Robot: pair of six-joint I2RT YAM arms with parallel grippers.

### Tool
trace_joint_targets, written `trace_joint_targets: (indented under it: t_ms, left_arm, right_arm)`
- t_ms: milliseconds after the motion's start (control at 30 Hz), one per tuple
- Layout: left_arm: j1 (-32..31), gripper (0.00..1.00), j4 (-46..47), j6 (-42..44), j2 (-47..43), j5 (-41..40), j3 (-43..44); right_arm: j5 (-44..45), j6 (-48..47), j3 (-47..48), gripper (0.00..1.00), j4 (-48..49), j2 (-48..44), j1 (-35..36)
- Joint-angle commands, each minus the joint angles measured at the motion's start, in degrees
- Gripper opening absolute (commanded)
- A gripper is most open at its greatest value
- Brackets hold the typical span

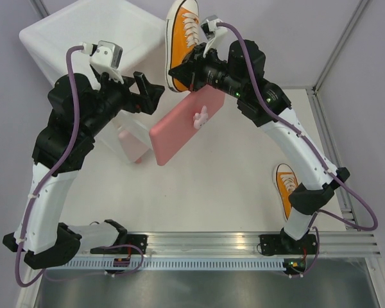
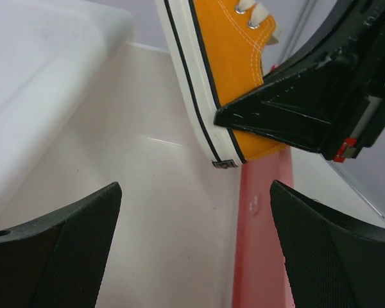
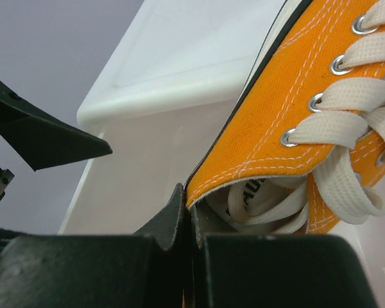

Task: Place and organize the shoes in the shoe cabinet

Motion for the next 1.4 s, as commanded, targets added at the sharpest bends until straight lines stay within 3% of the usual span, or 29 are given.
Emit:
trace_joint_targets:
  t_ms: [0, 333, 733, 967, 1233, 1333, 1367]
  left_arm:
    - [0.20, 0.99, 0.89, 0.92, -0.28, 11.89, 2.30]
    - [0.20, 0.95, -5.79, -4.62, 2.44, 29.05, 5.03]
    - [-3.22, 0.94, -10.45, -6.29, 8.68, 37.14, 7.84]
    - [-7.27, 0.95, -10.54, -5.68, 11.23, 47.50, 11.62]
    - [-9.47, 0.99, -10.62, -4.97, 11.32, 50.33, 13.12]
    - [-9.38, 1.00, -10.80, -5.06, 10.10, 45.78, 12.94]
    - [-9.30, 1.00, -10.80, -5.58, 9.05, 40.97, 12.94]
  right_arm:
    - [4.25, -3.99, 1.01, 0.01, 8.81, -4.55, -0.07]
    - [14.90, -8.39, -1.89, 0.01, 15.66, -5.34, -0.07]
    - [14.46, -8.39, -1.02, 0.01, 14.88, -4.90, -0.07]
    - [13.76, -8.83, 0.56, 0.01, 14.00, -4.11, -0.07]
    - [10.17, -8.74, 0.65, 0.01, 11.72, -3.58, -0.07]
    - [7.89, -9.27, 1.53, 0.01, 10.22, -3.32, -0.07]
    - [7.00, -9.36, 2.40, 0.01, 8.91, -2.97, 0.02]
